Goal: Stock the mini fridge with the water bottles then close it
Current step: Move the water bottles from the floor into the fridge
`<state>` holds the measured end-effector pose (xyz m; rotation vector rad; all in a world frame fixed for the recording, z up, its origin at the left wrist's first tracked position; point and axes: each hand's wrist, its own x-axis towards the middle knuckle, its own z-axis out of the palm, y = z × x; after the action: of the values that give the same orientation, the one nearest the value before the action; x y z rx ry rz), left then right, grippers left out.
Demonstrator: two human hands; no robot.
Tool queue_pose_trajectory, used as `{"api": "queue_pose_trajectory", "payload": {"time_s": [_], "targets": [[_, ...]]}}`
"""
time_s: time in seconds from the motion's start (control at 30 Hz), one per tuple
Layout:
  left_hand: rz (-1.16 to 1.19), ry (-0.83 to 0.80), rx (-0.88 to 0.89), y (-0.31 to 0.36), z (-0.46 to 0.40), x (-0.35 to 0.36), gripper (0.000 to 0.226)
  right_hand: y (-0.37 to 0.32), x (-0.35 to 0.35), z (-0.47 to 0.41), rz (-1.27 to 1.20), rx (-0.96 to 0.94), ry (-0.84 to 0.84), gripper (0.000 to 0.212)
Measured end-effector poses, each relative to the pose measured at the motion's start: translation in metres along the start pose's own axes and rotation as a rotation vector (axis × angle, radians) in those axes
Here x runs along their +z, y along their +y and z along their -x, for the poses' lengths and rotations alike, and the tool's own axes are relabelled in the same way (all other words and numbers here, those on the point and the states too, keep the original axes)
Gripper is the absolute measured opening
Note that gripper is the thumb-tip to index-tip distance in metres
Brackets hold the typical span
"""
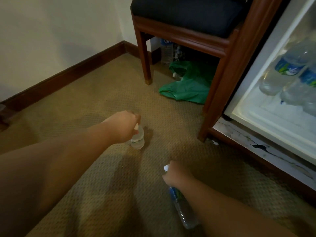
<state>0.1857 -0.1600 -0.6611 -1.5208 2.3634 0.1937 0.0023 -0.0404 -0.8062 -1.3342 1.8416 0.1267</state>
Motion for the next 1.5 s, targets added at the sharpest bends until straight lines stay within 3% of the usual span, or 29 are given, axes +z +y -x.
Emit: {"api": "queue_pose_trajectory", "payload": {"time_s": [0.17, 0.27, 0.33, 0.4, 0.63, 0.87, 1.07, 1.2, 1.5], "targets": [[0.012, -0.008, -0.001, 0.028, -0.001, -0.028, 0.037, 0.009, -0.063, 0.037, -0.338, 0.062, 0.139, 0.064], [0.016, 0.045, 0.040, 0.057, 0.002, -0.060, 0.033, 0.018, -0.107, 0.074, -0.379, -0.006, 0.236, 0.037], [0.027, 0.107, 0.061, 0.080, 0.007, -0.083, 0.031, 0.021, -0.138, 0.104, -0.364, -0.074, 0.283, 0.029], [0.067, 0.203, 0.076, 0.103, 0.014, -0.104, 0.028, 0.026, -0.171, 0.132, -0.311, -0.111, 0.369, 0.033], [0.281, 0.523, 0.260, 0.169, 0.030, -0.153, 0.022, 0.092, -0.258, 0.225, -0.421, -0.150, 0.833, 0.024], [0.393, 0.606, 0.463, 0.243, 0.040, -0.178, 0.030, 0.176, -0.299, 0.251, -0.546, 0.027, 1.189, 0.016], [0.517, 0.620, 0.511, 0.287, 0.031, -0.189, 0.036, 0.226, -0.317, 0.237, -0.647, 0.242, 1.412, 0.014], [0.553, 0.616, 0.532, 0.312, 0.022, -0.190, 0.037, 0.250, -0.330, 0.221, -0.736, 0.398, 1.495, 0.014], [0.597, 0.592, 0.578, 0.341, 0.010, -0.182, 0.034, 0.280, -0.344, 0.211, -0.751, 0.526, 1.575, 0.021]]}}
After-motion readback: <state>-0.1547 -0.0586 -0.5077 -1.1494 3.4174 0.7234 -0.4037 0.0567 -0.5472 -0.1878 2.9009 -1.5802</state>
